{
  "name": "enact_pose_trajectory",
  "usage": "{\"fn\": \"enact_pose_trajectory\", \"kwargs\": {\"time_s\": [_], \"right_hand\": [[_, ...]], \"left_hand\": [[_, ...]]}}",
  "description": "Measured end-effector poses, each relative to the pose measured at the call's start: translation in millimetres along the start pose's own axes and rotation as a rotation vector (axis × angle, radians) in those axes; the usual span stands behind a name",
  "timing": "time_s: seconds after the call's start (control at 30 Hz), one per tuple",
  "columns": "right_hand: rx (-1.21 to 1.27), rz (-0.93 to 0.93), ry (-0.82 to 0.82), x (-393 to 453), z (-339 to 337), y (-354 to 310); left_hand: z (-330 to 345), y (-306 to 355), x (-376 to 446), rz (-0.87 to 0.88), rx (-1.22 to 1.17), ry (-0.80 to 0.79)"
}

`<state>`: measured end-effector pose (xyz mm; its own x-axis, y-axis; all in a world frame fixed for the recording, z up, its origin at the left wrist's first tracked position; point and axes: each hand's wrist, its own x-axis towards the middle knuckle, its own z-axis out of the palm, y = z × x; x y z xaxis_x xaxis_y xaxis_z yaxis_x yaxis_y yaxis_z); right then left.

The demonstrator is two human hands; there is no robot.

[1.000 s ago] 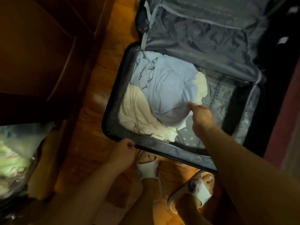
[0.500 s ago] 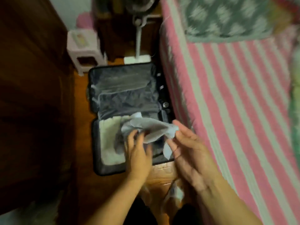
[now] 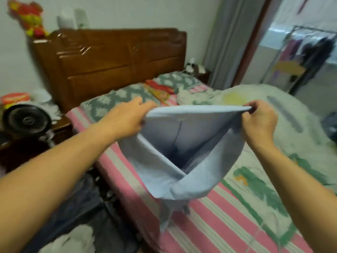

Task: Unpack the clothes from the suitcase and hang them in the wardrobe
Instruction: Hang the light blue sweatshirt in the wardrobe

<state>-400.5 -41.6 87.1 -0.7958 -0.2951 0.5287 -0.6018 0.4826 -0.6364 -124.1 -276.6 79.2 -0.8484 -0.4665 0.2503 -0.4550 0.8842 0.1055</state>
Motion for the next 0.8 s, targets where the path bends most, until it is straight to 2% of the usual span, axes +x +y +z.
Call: {"fn": "enact_pose_trajectory", "kwargs": {"time_s": [0.07,0.13,0.2,0.3,0.37,0.4,0.43,0.47,0.53,0.6,0.63,0.67,0.73,0.8], "right_hand": [[-0.106,-0.019,0.118,39,-41,26],[-0.161,-0.018,0.214,64,-76,47],[-0.167,0.064,0.245,78,-106,68],[-0.158,0.257,0.274,70,-126,113],[-0.276,0.369,0.119,29,-117,160],[-0.365,0.432,-0.056,-5,-106,184],[-0.439,0.524,-0.252,-40,-94,207],[-0.483,0.656,-0.432,-77,-81,229],[-0.585,0.880,-0.791,-156,-59,271],[-0.681,1.036,-1.160,-224,-45,301],[-0.660,1.136,-1.248,-249,-41,301],[-0.622,1.194,-1.254,-266,-36,300],[-0.557,1.223,-1.202,-276,-23,296],[-0.470,1.222,-1.157,-269,-4,297]], "left_hand": [[-18,25,45,-0.092,0.039,0.136],[-20,42,77,-0.264,-0.055,0.268],[-3,50,98,-0.439,-0.218,0.388],[50,55,121,-0.714,-0.636,0.449],[89,62,127,-0.917,-1.099,0.459],[109,67,124,-0.958,-1.271,0.388],[132,71,119,-0.889,-1.308,0.229],[156,72,109,-0.715,-1.219,0.026],[207,69,80,-0.260,-0.811,-0.480],[259,65,47,0.046,-0.409,-0.867],[282,66,30,0.124,-0.302,-0.974],[303,69,13,0.172,-0.249,-1.079],[330,82,-11,0.211,-0.254,-1.326],[347,96,-20,0.225,-0.295,-1.508]]}}
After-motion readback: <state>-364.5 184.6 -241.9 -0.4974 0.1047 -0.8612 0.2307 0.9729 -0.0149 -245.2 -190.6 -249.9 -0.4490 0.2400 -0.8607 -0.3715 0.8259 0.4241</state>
